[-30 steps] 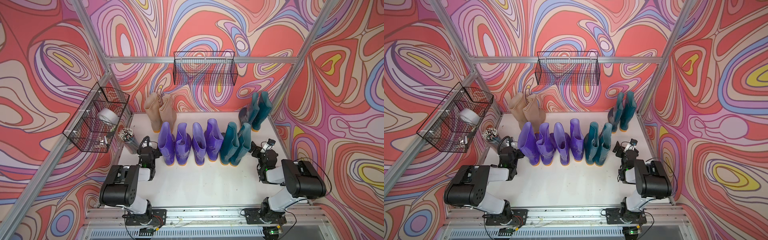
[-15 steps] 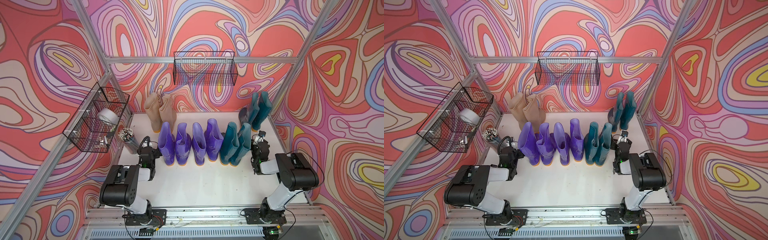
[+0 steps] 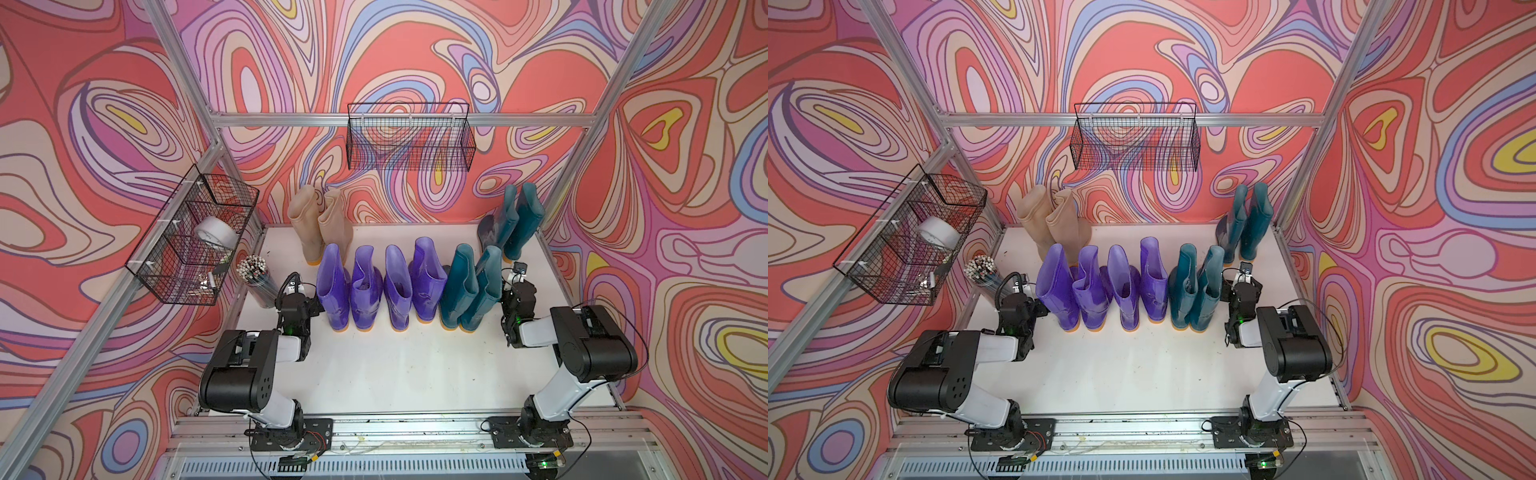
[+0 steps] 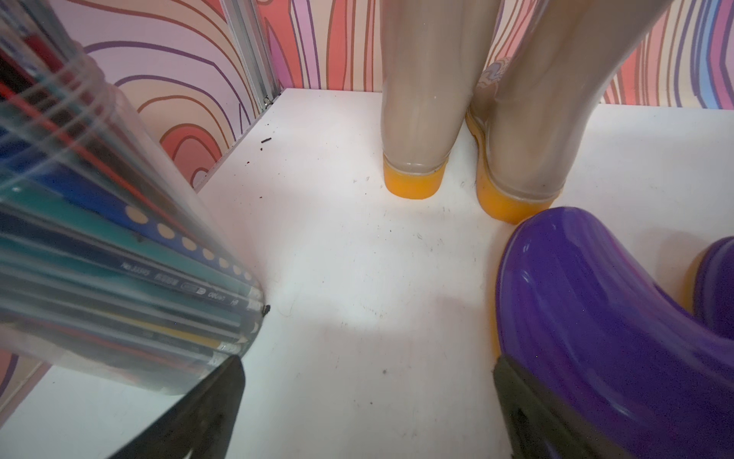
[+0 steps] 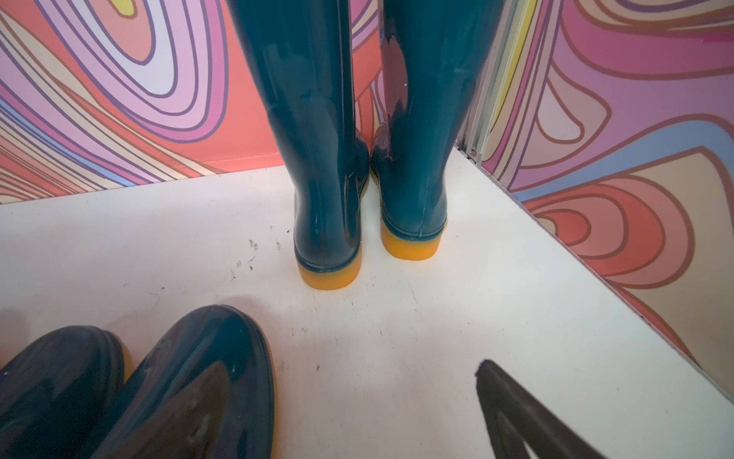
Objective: Match and arrange rain boots in pairs
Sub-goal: Reset both arms
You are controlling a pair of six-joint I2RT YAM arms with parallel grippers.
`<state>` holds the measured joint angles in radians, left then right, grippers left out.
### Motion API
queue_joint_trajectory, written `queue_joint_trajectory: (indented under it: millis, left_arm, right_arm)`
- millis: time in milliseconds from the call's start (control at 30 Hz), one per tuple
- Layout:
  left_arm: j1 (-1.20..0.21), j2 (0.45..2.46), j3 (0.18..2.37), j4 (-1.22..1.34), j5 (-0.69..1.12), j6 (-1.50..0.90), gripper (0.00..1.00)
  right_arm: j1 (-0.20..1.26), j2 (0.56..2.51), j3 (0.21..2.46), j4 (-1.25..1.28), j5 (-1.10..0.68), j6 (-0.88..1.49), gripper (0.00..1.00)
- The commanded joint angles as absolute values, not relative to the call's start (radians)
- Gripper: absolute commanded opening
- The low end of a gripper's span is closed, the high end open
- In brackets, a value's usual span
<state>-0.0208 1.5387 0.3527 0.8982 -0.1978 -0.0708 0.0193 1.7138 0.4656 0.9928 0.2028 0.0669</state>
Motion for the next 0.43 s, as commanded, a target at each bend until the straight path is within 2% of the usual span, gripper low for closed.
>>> queue_joint_trajectory:
  millis: [0,200,267,400]
  left_arm:
    - [-0.025,1.539,0.359,0.923,-0.189,-0.056,1.00]
    - [-0.025,1.540,0.362,0.920,-0.187,-0.055,1.00]
    - [-0.024,1.543,0.386,0.874,-0.105,-0.022,1.00]
    - [-0.021,1.539,0.384,0.876,-0.091,-0.023,1.00]
  right_arm:
    - [0.023,1.710,0.455,0.983,0.214,0.058,0.98]
    - [0.025,1.710,0.456,0.984,0.217,0.053,0.98]
    - [0.027,1.712,0.456,0.984,0.221,0.052,0.98]
    - [0.028,1.712,0.456,0.984,0.220,0.052,0.98]
